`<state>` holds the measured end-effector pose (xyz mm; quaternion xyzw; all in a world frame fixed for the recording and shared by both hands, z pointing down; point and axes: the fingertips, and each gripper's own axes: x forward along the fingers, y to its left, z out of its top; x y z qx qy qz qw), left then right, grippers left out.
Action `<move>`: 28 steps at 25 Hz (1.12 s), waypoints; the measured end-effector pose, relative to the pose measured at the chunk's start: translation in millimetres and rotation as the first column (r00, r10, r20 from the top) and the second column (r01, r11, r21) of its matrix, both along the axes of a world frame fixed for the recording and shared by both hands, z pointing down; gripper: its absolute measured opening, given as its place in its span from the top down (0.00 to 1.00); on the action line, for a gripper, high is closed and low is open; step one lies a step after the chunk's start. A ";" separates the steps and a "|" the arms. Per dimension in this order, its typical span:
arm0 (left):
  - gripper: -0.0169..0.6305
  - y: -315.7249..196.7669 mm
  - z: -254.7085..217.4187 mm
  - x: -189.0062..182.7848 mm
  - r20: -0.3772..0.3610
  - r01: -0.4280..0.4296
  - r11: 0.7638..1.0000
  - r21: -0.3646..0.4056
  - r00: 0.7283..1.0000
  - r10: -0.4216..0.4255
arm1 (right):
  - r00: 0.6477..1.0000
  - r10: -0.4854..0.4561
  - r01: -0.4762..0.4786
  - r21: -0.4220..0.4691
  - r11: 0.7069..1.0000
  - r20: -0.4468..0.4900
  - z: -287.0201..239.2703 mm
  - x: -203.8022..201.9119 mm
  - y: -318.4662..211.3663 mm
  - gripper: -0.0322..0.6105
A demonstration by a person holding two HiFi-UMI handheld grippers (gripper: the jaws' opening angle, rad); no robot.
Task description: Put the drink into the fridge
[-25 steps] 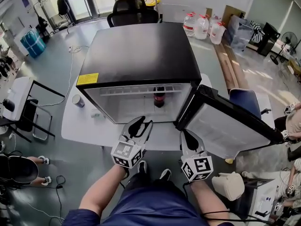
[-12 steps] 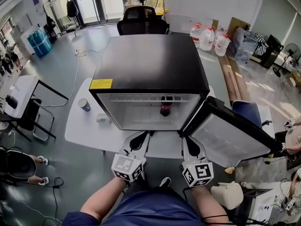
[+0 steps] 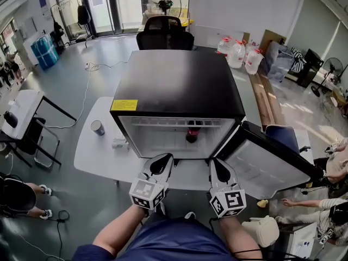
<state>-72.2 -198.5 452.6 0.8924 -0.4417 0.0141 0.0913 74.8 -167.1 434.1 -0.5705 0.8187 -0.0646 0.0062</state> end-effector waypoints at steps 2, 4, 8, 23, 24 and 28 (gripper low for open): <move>0.97 -2.8 -2.5 -1.8 -0.004 0.004 1.000 0.007 1.000 -0.004 | 1.000 -0.003 0.003 0.009 1.000 -0.002 -3.4 -1.9 -2.7 0.94; 0.97 -5.3 -4.0 -2.7 -0.008 0.005 1.000 0.010 1.000 -0.005 | 1.000 -0.005 0.005 0.016 1.000 -0.002 -6.6 -3.4 -5.1 0.94; 0.97 -8.5 -5.5 -2.6 -0.012 0.003 1.000 0.011 1.000 -0.002 | 1.000 -0.007 0.007 0.024 1.000 -0.002 -10.5 -5.0 -8.0 0.94; 0.97 -12.6 -11.0 -1.1 -0.021 0.011 1.000 0.026 1.000 -0.010 | 1.000 -0.027 0.027 0.021 0.999 0.005 -9.2 -7.7 -11.0 0.94; 0.97 -12.3 -11.6 -0.8 -0.022 0.010 1.000 0.026 1.000 -0.009 | 1.000 -0.029 0.029 0.021 0.999 0.006 -9.2 -7.8 -11.1 0.94; 0.97 -11.1 -12.7 -1.0 -0.020 0.012 1.000 0.027 1.000 -0.011 | 0.999 -0.033 0.033 0.021 0.999 0.003 -10.0 -8.3 -10.8 0.94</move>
